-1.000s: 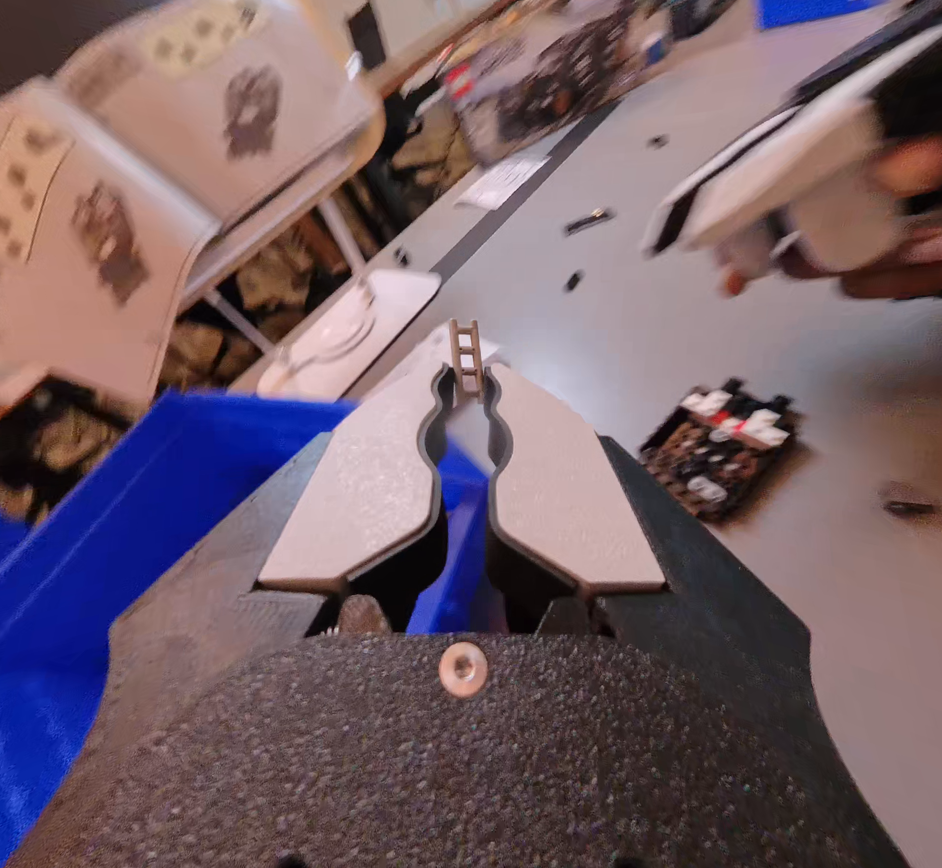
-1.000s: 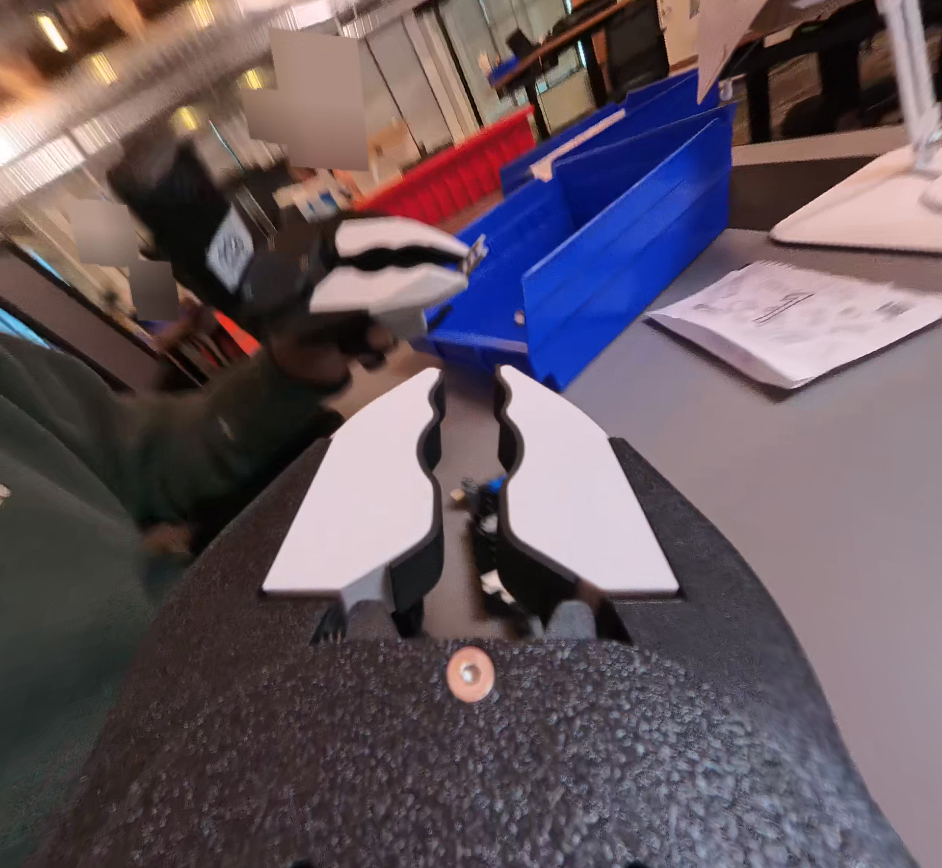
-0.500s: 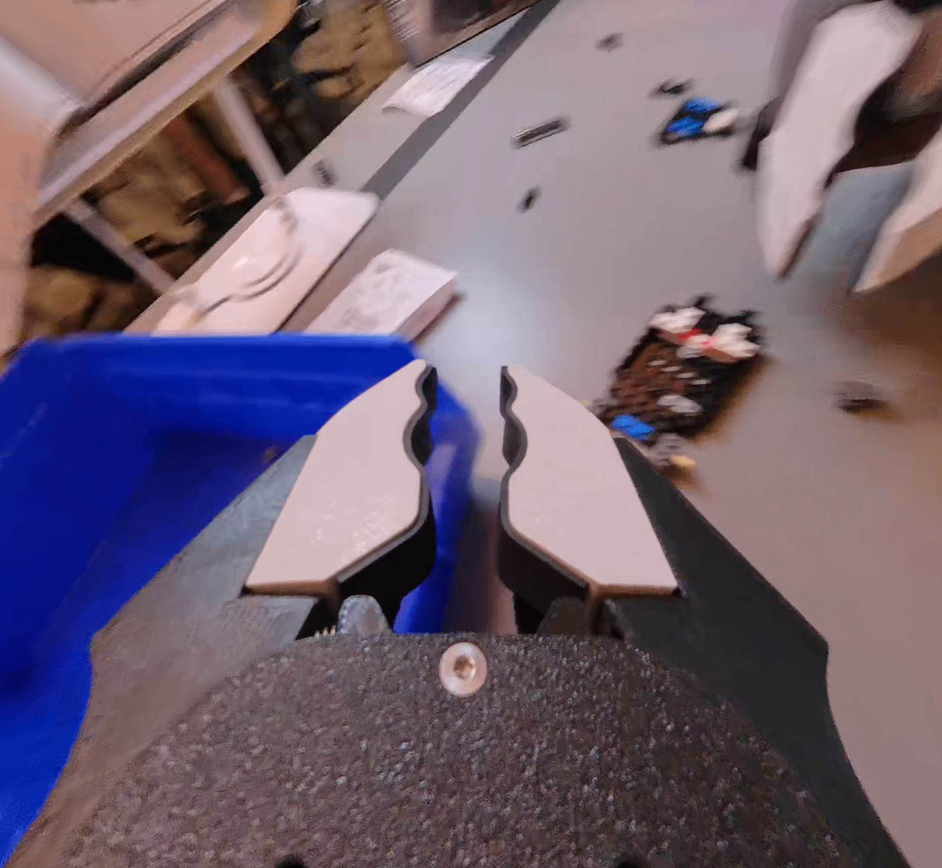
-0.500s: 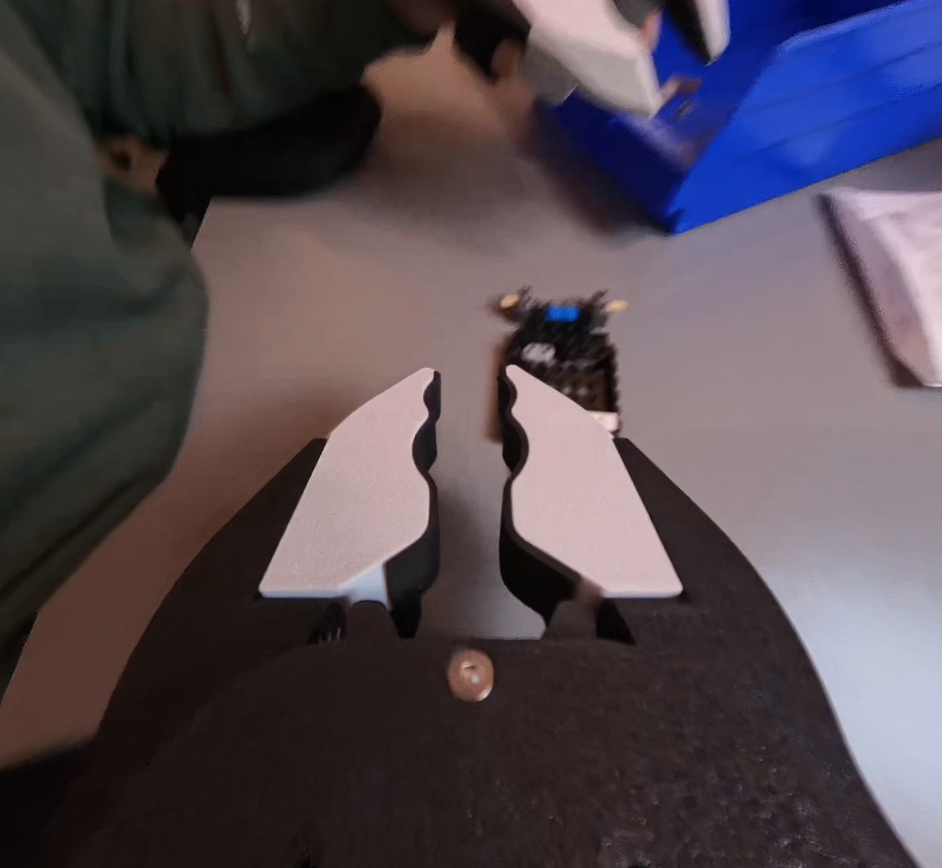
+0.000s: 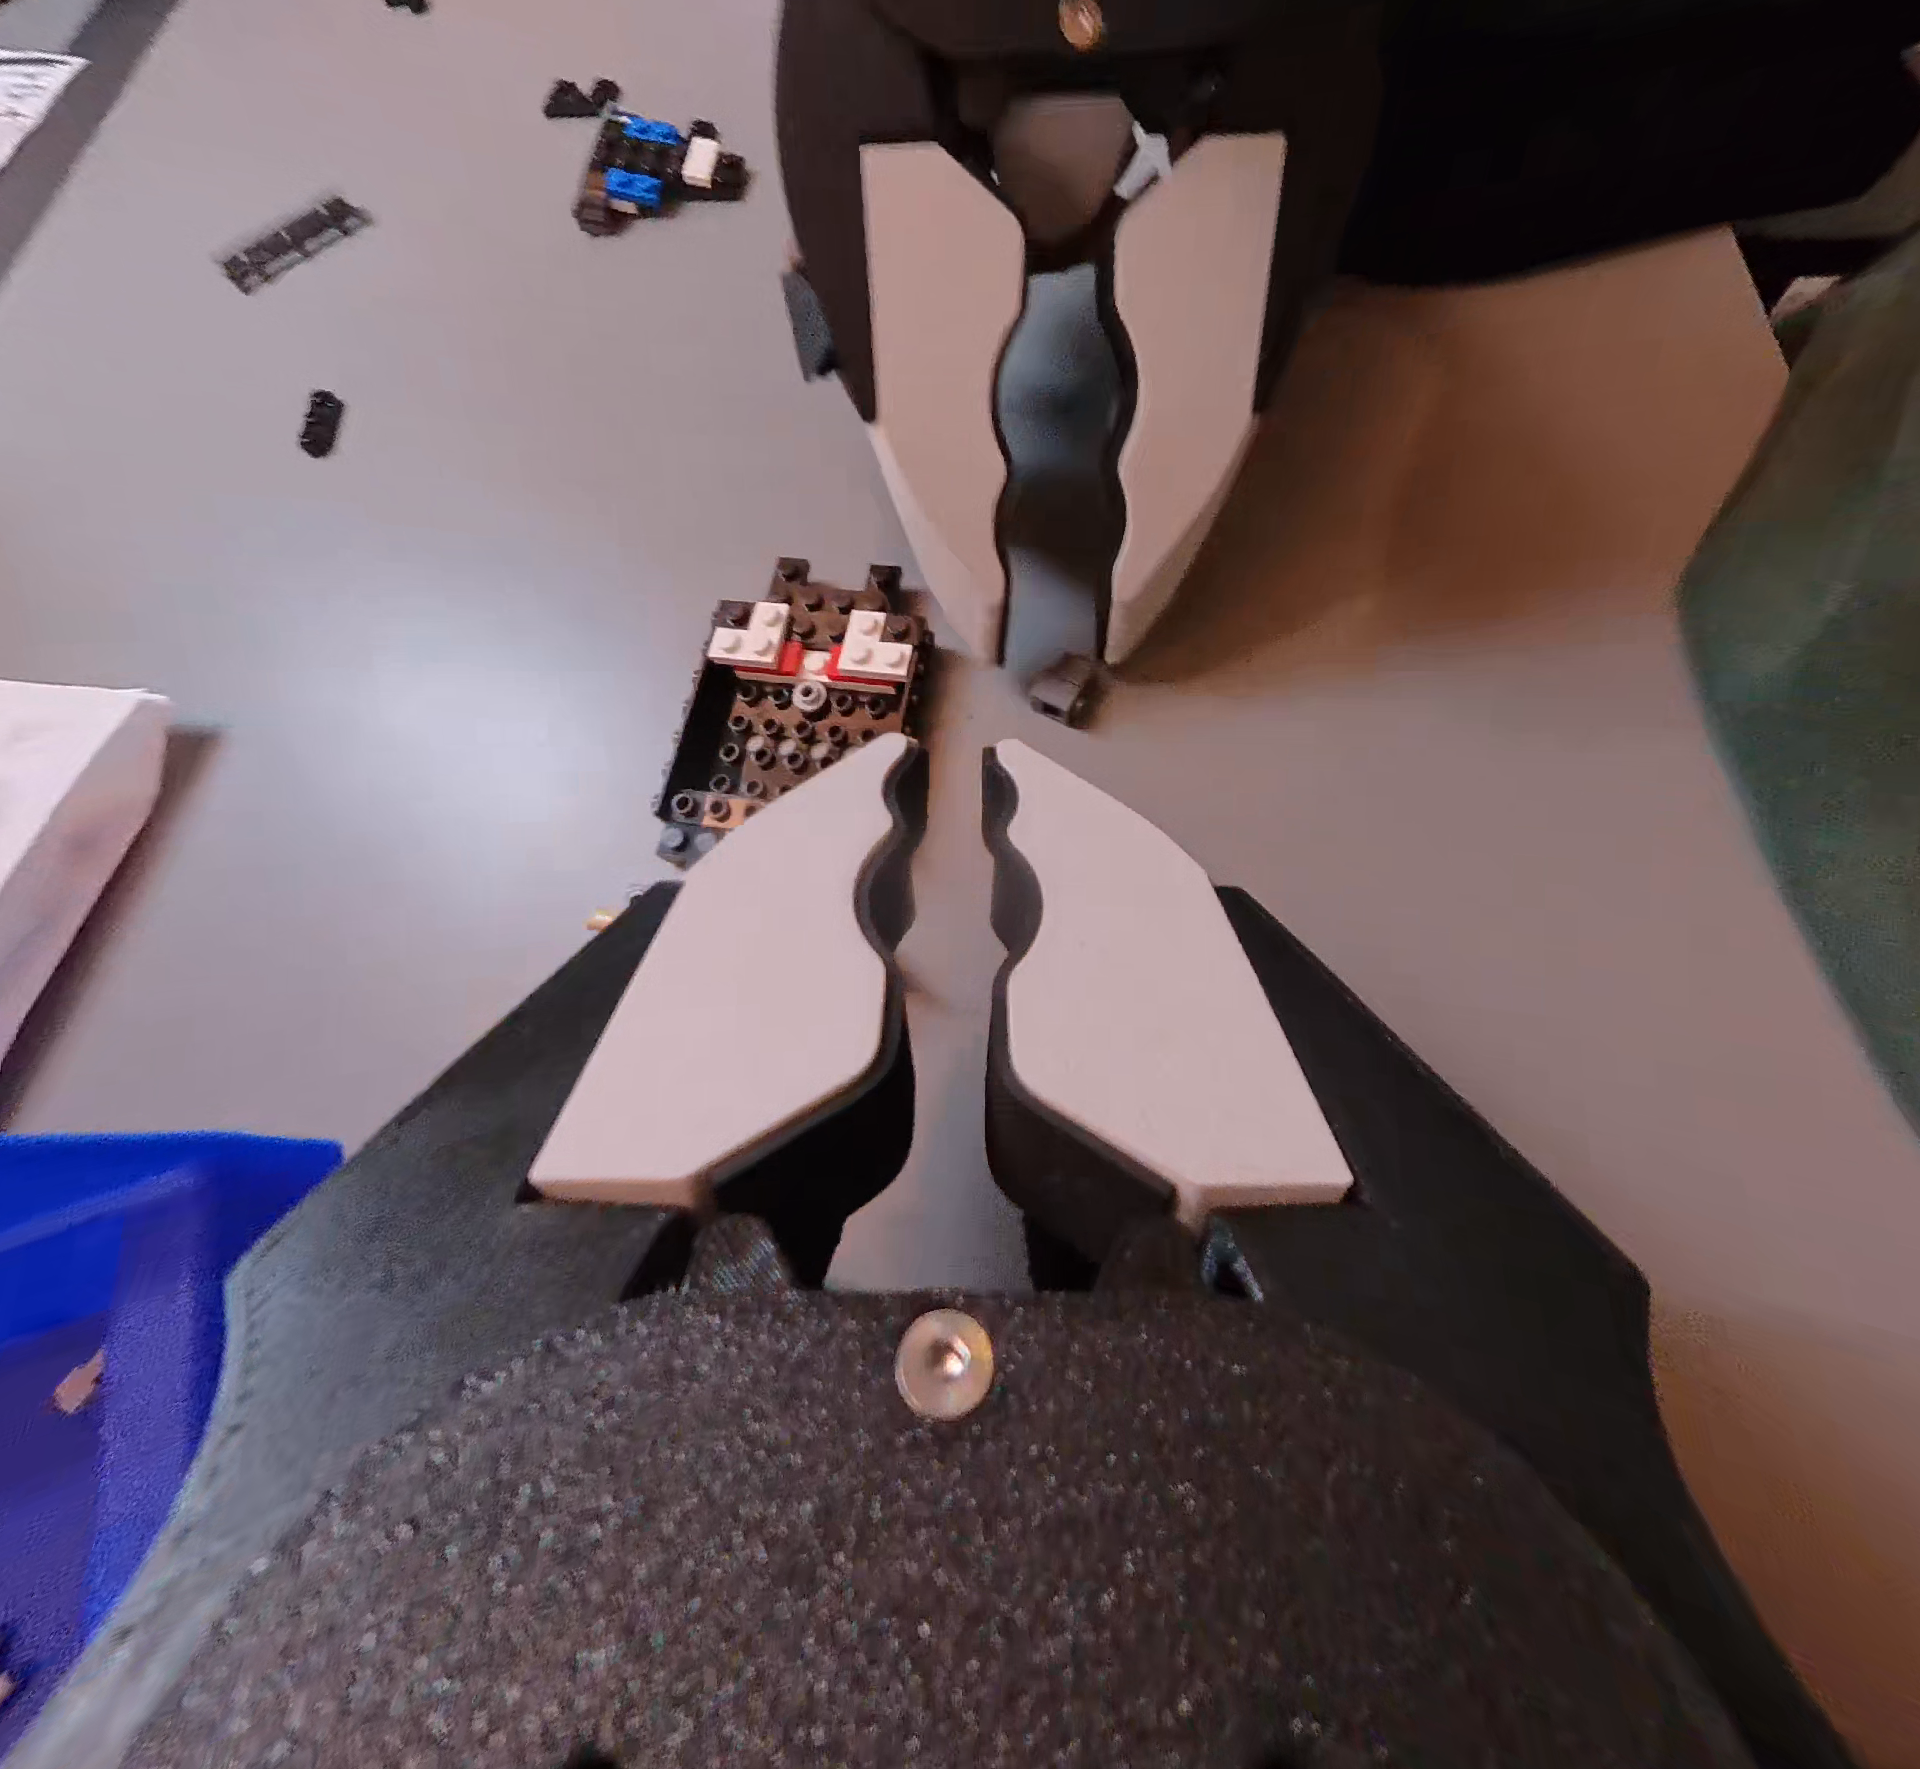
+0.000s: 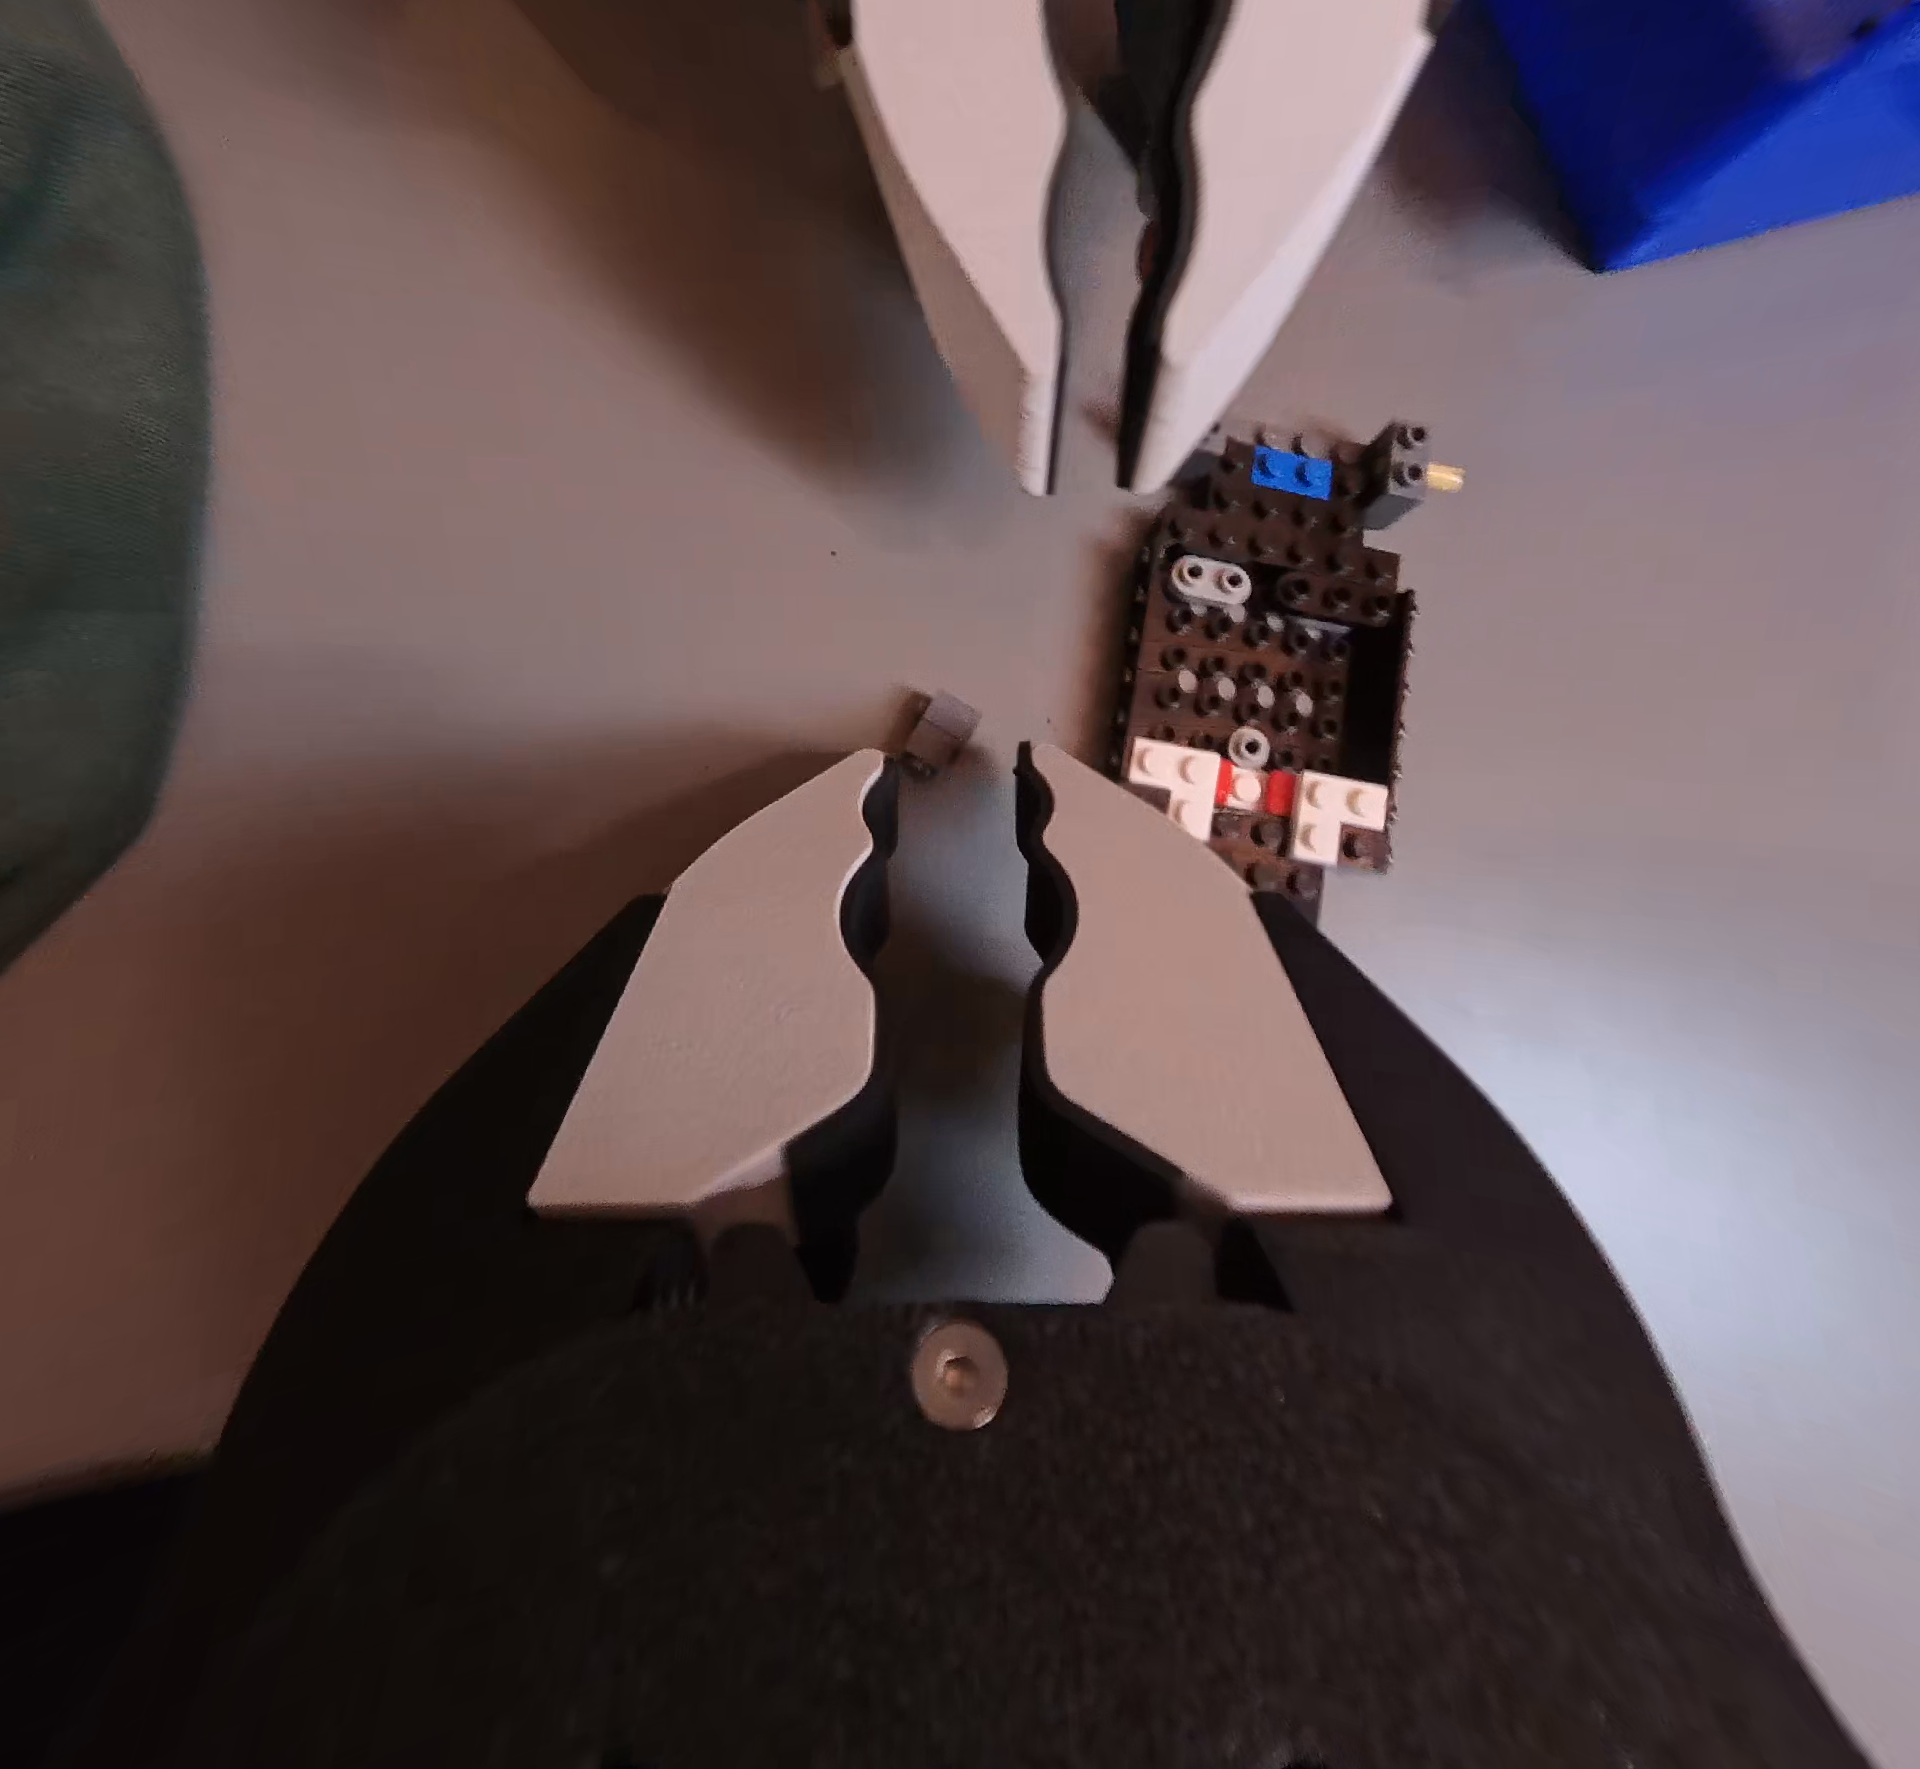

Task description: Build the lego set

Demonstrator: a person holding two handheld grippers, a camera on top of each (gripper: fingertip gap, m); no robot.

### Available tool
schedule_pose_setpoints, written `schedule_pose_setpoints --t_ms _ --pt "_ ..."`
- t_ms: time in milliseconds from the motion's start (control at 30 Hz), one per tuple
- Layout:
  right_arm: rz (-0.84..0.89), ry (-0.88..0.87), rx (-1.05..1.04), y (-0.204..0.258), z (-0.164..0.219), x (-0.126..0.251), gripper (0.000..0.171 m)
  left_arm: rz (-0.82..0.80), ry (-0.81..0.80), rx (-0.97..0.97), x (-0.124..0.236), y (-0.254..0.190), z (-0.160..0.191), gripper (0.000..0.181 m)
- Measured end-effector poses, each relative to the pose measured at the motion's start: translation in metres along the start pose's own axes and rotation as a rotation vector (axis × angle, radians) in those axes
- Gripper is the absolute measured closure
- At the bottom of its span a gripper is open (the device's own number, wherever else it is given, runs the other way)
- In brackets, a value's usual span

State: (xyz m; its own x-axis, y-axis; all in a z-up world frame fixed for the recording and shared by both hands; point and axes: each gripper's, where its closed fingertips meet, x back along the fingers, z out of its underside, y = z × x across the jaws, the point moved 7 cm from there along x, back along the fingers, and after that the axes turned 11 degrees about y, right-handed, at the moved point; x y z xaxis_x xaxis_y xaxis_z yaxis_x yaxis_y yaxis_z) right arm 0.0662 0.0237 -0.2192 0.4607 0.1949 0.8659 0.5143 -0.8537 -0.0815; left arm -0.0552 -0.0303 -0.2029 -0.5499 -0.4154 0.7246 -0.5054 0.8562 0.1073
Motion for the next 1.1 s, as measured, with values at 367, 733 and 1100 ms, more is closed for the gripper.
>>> schedule_pose_setpoints --t_ms 367,733,1100 --pt "-0.024 0.026 -0.057 0.003 -0.005 -0.008 0.159 0.044 0.075 -0.043 -0.022 -0.014 -0.001 0.166" --pt "-0.002 0.017 -0.063 0.000 -0.003 -0.007 0.152 0.026 0.104 -0.039 -0.034 -0.019 -0.004 0.163" --pt "-0.020 0.017 -0.056 0.002 -0.002 -0.006 0.160 0.020 0.125 -0.032 -0.041 -0.021 -0.008 0.164"
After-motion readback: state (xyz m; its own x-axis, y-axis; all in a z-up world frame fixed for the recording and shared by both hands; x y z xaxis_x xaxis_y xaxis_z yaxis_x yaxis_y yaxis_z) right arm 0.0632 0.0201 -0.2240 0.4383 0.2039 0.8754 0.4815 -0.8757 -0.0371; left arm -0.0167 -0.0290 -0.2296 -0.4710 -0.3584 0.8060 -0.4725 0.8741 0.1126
